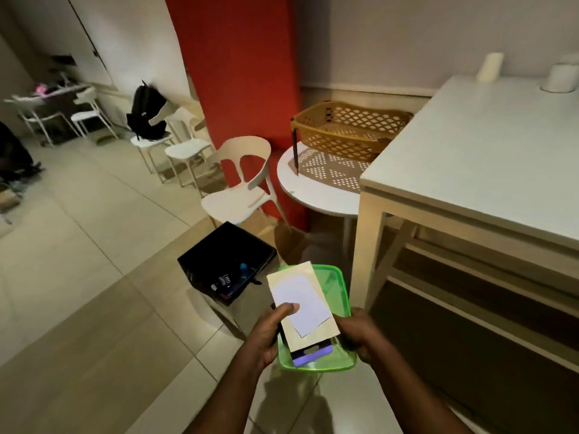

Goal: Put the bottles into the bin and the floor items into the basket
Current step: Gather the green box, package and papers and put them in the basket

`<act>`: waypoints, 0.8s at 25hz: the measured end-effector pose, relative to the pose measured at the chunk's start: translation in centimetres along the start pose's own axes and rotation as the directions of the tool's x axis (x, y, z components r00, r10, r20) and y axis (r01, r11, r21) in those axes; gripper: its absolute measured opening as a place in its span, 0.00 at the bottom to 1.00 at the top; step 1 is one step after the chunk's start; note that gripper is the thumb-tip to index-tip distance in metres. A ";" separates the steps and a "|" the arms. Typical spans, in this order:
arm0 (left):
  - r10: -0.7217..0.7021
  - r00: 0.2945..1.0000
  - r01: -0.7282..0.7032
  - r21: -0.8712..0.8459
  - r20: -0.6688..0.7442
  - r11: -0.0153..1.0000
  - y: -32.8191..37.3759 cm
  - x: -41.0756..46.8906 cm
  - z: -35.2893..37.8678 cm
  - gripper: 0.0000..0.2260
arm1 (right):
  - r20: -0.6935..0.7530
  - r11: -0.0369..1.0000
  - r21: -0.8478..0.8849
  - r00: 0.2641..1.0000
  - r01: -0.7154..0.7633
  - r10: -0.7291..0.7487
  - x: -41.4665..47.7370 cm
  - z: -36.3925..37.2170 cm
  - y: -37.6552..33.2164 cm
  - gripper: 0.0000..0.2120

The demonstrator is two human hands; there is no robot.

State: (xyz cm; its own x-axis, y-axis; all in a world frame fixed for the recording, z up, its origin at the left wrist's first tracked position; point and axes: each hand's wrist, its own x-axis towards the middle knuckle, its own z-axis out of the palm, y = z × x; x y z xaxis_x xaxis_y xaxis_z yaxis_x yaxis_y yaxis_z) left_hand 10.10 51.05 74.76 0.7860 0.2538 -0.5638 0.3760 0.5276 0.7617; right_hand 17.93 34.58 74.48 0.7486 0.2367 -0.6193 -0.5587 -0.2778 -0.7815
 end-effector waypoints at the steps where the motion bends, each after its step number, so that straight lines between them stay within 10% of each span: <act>1: 0.027 1.000 -0.027 0.032 0.006 0.999 1.6 0.6 -1.1 0.26 | -0.007 0.999 0.042 1.000 0.020 -0.019 0.2 1.5 -1.1 0.05; 20: 0.222 0.973 -0.226 0.061 0.065 0.972 16.4 16.0 -3.7 0.13 | -0.170 0.953 0.288 0.985 0.091 -0.042 12.4 9.9 -14.3 0.14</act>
State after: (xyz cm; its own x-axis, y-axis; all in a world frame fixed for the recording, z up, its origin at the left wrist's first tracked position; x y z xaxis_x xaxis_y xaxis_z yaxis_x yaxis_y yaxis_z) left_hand 26.98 66.80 77.09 0.8800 0.3116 -0.3586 0.2178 0.4061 0.8875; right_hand 31.66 50.69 77.22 0.8213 0.0864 -0.5639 -0.5677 0.0251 -0.8229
